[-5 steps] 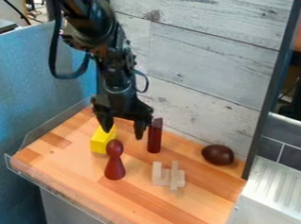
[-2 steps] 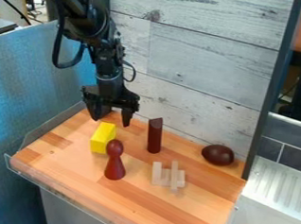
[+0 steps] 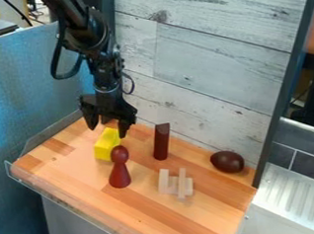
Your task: Put the yellow block on top of another block
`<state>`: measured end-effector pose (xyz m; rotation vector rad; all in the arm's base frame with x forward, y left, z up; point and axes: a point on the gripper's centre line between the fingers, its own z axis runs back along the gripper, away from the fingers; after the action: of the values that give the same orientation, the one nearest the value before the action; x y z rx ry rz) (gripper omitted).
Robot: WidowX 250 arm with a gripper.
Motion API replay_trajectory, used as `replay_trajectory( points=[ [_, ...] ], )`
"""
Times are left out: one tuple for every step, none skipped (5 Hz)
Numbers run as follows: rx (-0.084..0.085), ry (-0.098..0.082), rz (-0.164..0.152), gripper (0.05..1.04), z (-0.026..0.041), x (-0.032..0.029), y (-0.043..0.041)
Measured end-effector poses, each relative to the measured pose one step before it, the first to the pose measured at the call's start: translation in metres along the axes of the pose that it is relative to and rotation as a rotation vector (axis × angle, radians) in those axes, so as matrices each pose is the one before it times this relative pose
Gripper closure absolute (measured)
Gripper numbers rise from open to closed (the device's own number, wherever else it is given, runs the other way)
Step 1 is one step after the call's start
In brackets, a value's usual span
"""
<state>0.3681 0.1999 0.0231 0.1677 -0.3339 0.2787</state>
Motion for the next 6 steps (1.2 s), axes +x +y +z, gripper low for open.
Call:
replay_trajectory(
  points=[
    [-0.0182,0.0025,0.007,0.083,-0.00786,-0.00101,0.00233],
    [0.0068,0.0048,0.0063,0.083,-0.00584,0.00015,0.00577],
    [0.0039,0.0037,0.0047,0.083,-0.00432,0.00142,0.00037],
    [0.0068,0.0134,0.0132,0.083,-0.01003,-0.00042,0.00111],
    [0.0178,0.0173,0.0089,0.083,-0.00978,-0.00207,0.00194],
    [0.0111,0.0142,0.0105,0.129,-0.00219,-0.00125,0.00001]
  ],
)
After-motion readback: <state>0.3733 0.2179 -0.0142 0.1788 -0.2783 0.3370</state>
